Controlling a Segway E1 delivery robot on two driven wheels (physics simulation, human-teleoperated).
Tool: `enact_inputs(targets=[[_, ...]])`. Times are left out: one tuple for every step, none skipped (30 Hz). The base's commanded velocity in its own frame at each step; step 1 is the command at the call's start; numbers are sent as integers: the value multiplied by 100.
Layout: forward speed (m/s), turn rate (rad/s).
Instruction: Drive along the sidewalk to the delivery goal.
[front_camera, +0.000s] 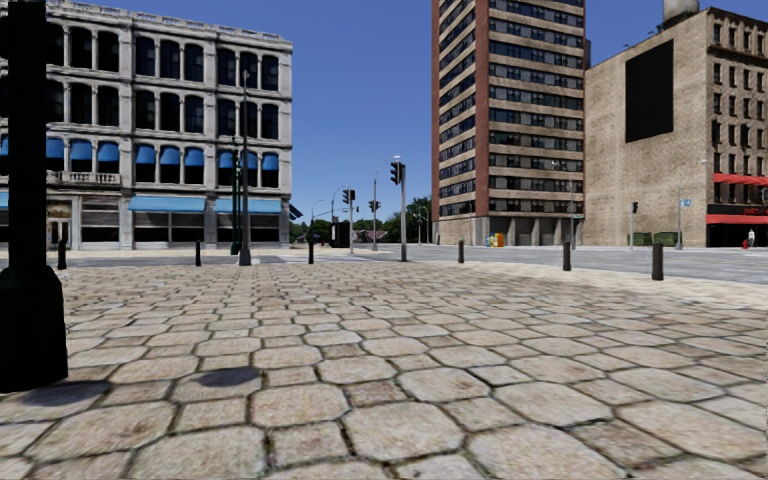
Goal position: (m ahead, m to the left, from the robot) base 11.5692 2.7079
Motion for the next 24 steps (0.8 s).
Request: enact_inputs(targets=[[200, 0], [200, 2], [200, 4], [200, 7], [200, 7], [200, 10], [200, 18], [200, 24], [200, 25], [200, 25], [200, 25], [200, 25], [200, 25], [200, 25], [200, 25], [200, 25], [200, 25], [200, 25], [200, 25], [200, 25], [200, 25], [200, 25], [200, 25], [200, 25]])
